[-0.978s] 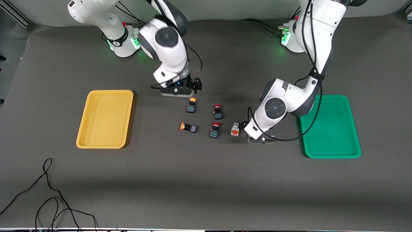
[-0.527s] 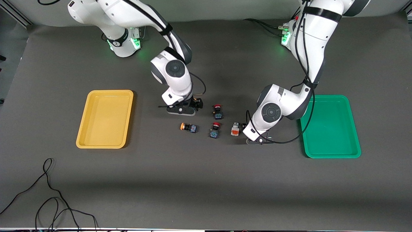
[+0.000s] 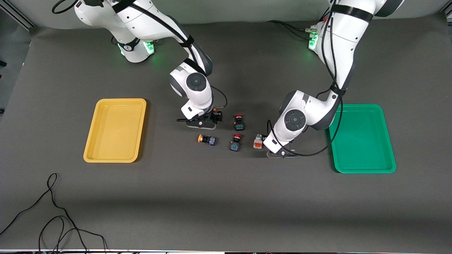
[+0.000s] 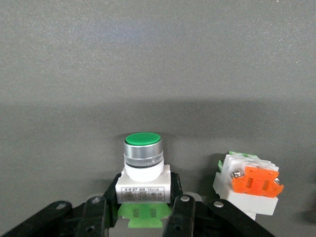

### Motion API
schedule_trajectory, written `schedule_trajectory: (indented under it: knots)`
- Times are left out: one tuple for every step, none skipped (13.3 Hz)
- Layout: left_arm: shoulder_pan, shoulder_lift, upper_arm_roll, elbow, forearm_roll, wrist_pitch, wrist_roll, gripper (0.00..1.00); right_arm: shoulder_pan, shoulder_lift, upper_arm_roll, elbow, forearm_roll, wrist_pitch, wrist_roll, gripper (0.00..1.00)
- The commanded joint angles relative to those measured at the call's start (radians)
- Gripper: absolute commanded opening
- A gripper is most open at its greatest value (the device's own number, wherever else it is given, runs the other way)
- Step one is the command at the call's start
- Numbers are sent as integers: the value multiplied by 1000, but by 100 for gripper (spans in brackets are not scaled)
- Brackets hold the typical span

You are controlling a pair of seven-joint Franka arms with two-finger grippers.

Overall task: Place green and yellow buttons in trays
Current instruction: 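Grasp the green switch with the left gripper while the right gripper grasps a yellow switch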

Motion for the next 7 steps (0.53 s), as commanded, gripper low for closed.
schedule_trajectory:
  knots:
    - [-1, -44, 13, -6, -4, -41, -5, 0, 16, 12, -6, 14, -26, 7, 38, 37]
    - [13, -83, 13, 3, -4, -118, -14, 0, 16, 12, -6, 14, -26, 7, 38, 32]
    - [16, -145, 13, 12, -9, -222, -16, 0, 16, 10, -6, 15, -26, 7, 38, 31]
    - [19, -208, 15, 21, -9, -318, -14, 0, 16, 6, -6, 17, -26, 1, 38, 31]
    - [33, -272, 15, 38, -9, -413, -11, 0, 13, -13, -7, 21, -26, -8, 28, 31]
    - [36, -325, 16, 61, -7, -496, -5, 0, 10, -55, -7, 26, -26, -51, 21, 31]
    - [37, -363, 22, 102, 2, -583, 0, 0, 3, -98, -9, 55, -26, -143, 7, 31]
